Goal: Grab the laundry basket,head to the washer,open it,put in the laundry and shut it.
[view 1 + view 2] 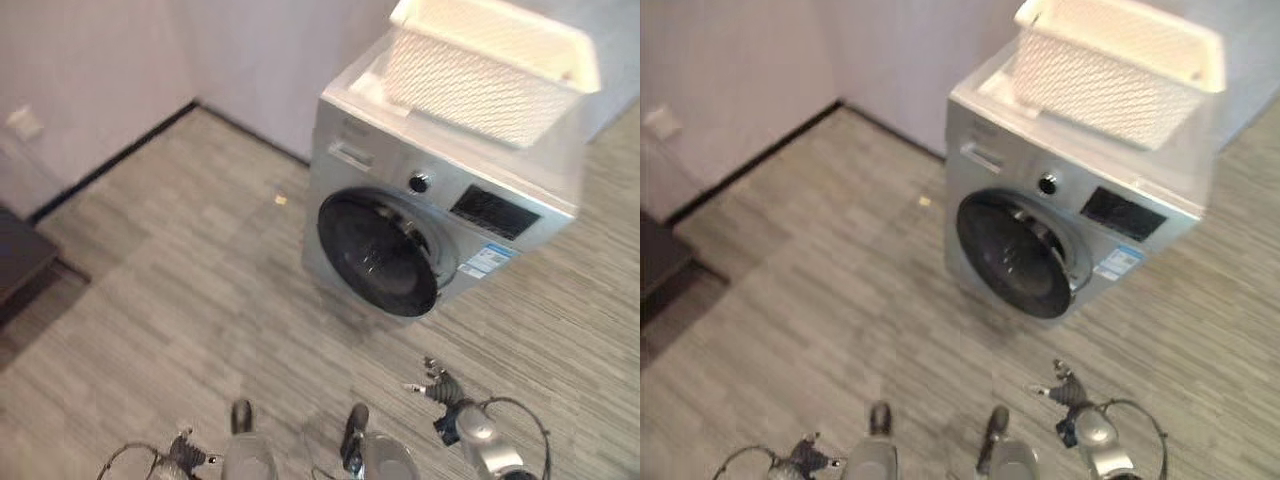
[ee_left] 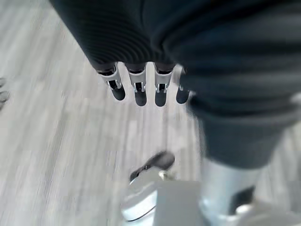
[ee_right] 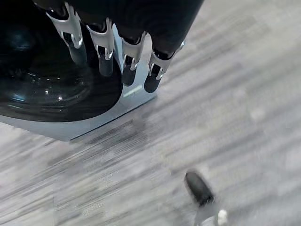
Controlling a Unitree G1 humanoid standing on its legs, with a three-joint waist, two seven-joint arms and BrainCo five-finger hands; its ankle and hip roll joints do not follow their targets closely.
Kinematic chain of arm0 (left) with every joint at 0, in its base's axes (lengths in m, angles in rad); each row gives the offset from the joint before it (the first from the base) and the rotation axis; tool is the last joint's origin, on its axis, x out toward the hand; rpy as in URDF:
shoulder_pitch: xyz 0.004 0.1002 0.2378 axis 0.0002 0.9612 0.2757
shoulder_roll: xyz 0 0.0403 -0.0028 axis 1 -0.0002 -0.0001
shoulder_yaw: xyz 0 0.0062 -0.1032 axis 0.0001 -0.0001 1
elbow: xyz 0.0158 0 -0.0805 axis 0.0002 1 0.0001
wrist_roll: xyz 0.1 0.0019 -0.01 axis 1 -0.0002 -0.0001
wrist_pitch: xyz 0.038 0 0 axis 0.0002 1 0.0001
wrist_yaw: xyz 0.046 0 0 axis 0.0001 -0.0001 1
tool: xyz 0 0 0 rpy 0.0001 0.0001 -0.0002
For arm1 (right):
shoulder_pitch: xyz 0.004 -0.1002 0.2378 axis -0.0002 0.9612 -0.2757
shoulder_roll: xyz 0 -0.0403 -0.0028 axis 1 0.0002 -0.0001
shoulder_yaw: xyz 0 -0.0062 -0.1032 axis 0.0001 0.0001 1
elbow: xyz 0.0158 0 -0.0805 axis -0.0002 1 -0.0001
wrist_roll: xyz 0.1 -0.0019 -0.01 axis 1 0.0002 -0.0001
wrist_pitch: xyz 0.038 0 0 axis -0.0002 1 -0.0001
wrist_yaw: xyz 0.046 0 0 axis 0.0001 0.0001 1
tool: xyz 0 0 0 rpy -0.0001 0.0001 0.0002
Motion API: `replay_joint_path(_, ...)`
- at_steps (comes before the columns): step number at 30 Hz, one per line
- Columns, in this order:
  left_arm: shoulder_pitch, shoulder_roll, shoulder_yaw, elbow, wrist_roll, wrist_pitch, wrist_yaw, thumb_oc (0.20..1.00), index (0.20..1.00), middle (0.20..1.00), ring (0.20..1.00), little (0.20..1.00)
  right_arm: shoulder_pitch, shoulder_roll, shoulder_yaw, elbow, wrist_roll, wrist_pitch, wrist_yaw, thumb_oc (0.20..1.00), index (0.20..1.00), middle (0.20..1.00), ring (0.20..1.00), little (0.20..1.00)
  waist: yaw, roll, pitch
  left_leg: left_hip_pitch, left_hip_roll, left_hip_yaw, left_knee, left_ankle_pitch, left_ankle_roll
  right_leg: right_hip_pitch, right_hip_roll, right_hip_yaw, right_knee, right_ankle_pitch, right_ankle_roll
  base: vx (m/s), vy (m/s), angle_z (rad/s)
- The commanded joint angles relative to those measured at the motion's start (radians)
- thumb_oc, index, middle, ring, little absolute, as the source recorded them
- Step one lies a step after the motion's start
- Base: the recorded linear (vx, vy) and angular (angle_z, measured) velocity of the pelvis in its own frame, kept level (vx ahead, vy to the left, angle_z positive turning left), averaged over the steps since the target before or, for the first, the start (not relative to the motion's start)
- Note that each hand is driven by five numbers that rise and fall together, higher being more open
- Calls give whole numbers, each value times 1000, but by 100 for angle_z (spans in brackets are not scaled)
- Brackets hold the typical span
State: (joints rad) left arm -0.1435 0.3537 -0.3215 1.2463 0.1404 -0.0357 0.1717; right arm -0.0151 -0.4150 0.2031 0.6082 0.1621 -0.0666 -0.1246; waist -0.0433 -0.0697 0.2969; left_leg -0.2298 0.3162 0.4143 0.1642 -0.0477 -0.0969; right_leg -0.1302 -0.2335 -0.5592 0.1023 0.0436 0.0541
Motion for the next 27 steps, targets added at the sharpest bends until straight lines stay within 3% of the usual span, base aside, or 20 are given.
replay_joint_path(1, -11, -24, 8, -102, 5, -55, -2, 1000, 1000, 1000, 1000, 1000, -127, -48, 3, 1, 8, -32, -49, 1000, 1000, 1000, 1000, 1000, 31, 30, 14, 92, 27, -107, 27, 85, -97, -126, -107, 134, -34, 151, 181, 53, -1, 121)
replay_joint_path(2, -8, -30, -3, -132, -5, -59, 3, 1000, 1000, 1000, 1000, 1000, -177, -53, 14, 7, -5, -28, -59, 1000, 1000, 1000, 1000, 1000, 37, 40, 9, 95, 7, -139, -23, 53, -86, -144, -97, 150, -54, 162, 182, 45, 4, -8)
replay_joint_path(3, -8, -30, -3, -133, -5, -58, 3, 1000, 1000, 1000, 1000, 1000, -179, -54, 15, 8, -5, -28, -59, 1000, 1000, 1000, 1000, 1000, 37, 39, 9, 96, 6, -138, -26, 54, -85, -145, -97, 150, -55, 163, 182, 30, -8, -62)
replay_joint_path(6, -13, -21, -39, -195, -44, -75, 2, 1000, 1000, 1000, 1000, 1000, -347, -88, 22, 92, 3, -19, -111, 1000, 1000, 1000, 1000, 1000, 62, 56, 33, 75, -22, -143, -104, 80, -86, -197, -95, 166, -91, 200, 190, -25, 37, -10)
replay_joint_path(14, -13, 4, -54, -237, -96, -95, 23, 1000, 1000, 1000, 1000, 1000, -653, -143, 101, 330, 10, -10, -134, 1000, 1000, 1000, 1000, 1000, 111, 69, 55, 52, -28, -144, -173, 121, -94, -248, -92, 168, -98, 214, 192, 12, 3, 2)
replay_joint_path(22, 22, 32, -31, -204, -135, -93, 41, 1000, 1000, 1000, 1000, 1000, -878, -220, 151, 474, 47, -17, -127, 1000, 1000, 1000, 1000, 1000, 126, 91, 102, 24, -6, -164, -199, 154, -94, -385, -92, 200, 85, 128, 178, 9, -12, -1)
replay_joint_path(23, 33, 41, -30, -203, -159, -95, 45, 1000, 1000, 1000, 1000, 1000, -934, -271, 135, 517, 77, -20, -142, 1000, 1000, 1000, 1000, 1000, 128, 105, 111, 9, 9, -182, -233, 194, -103, -433, -94, 191, 161, 91, 177, 35, -89, 11)
replay_joint_path(27, 45, 53, -16, -207, -210, -97, 50, 1000, 1000, 1000, 1000, 1000, -1024, -359, 124, 574, 120, -18, -155, 1000, 1000, 1000, 1000, 1000, 126, 119, 120, -42, 31, -212, -248, 210, -114, -515, -106, 174, 261, 39, 176, 26, -161, 19)
